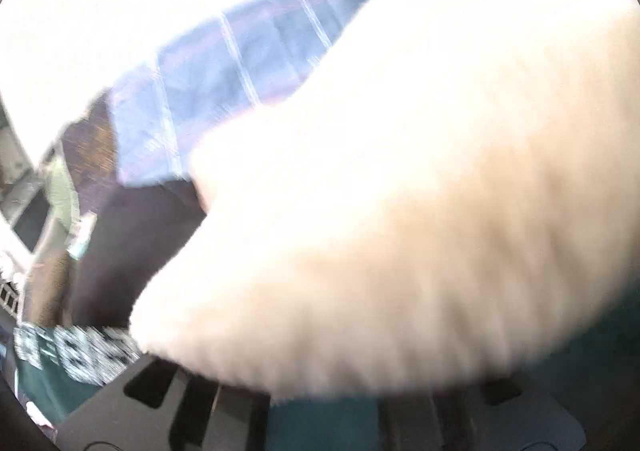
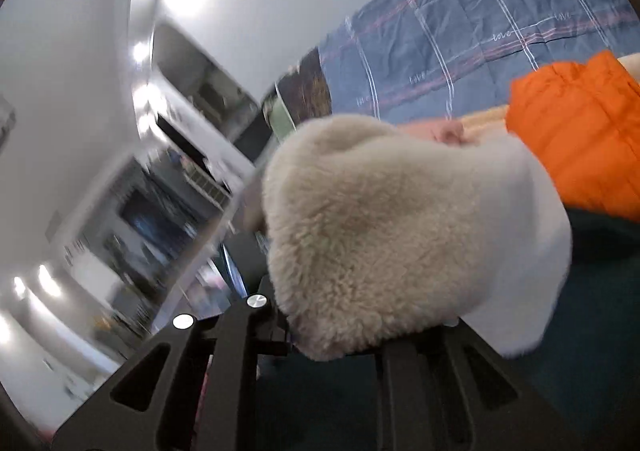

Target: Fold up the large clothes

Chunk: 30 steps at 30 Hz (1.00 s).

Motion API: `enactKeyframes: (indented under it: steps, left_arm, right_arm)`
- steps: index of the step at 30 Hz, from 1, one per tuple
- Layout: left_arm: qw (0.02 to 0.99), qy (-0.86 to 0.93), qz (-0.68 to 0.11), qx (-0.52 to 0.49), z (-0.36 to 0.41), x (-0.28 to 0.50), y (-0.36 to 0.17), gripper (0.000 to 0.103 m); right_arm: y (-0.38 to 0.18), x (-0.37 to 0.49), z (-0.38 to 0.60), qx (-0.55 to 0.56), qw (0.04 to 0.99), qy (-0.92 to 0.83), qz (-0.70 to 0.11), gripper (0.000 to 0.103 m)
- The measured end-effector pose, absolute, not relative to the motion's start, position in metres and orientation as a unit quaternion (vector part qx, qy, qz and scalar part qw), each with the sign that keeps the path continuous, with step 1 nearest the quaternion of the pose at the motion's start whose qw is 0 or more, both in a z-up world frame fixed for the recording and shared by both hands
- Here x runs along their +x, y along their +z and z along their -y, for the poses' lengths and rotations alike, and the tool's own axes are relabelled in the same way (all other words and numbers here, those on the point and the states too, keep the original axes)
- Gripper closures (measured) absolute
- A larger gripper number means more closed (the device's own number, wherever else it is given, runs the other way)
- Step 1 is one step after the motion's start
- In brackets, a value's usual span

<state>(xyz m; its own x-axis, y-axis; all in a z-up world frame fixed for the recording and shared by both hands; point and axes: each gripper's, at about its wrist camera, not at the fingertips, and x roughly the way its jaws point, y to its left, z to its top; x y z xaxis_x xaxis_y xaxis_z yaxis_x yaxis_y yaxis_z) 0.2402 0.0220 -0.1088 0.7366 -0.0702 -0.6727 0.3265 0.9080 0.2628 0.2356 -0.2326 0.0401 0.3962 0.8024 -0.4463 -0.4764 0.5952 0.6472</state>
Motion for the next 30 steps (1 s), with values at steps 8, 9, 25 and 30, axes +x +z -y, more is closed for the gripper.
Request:
enactKeyframes:
  steps: [8, 9, 25, 30]
  left_arm:
    - [0.863, -0.198, -0.419, 0.199, -0.05, 0.124, -0.129, 0.079]
    - [0.867, -0.193, -0.417, 0.192, -0.055, 0.113, -0.125, 0.079]
    - [0.835, -0.194, -0.482, -0.185, -0.085, 0.2, -0.133, 0.042]
    - [0.848, -0.176, -0.446, -0.225, -0.079, 0.262, -0.132, 0.08]
  right_arm:
    - [-0.044, 0.18, 0.23, 0.195, 0.771, 0.375, -0.476, 0.072]
    - [-0.049, 0.173, 0.23, 0.186, 0.766, 0.372, -0.49, 0.068]
    - [-0.096, 0.263, 0.327, 0.433, 0.683, 0.28, -0.518, 0.029]
    - [-0.084, 0.308, 0.291, 0.382, 0.741, 0.281, -0.476, 0.096]
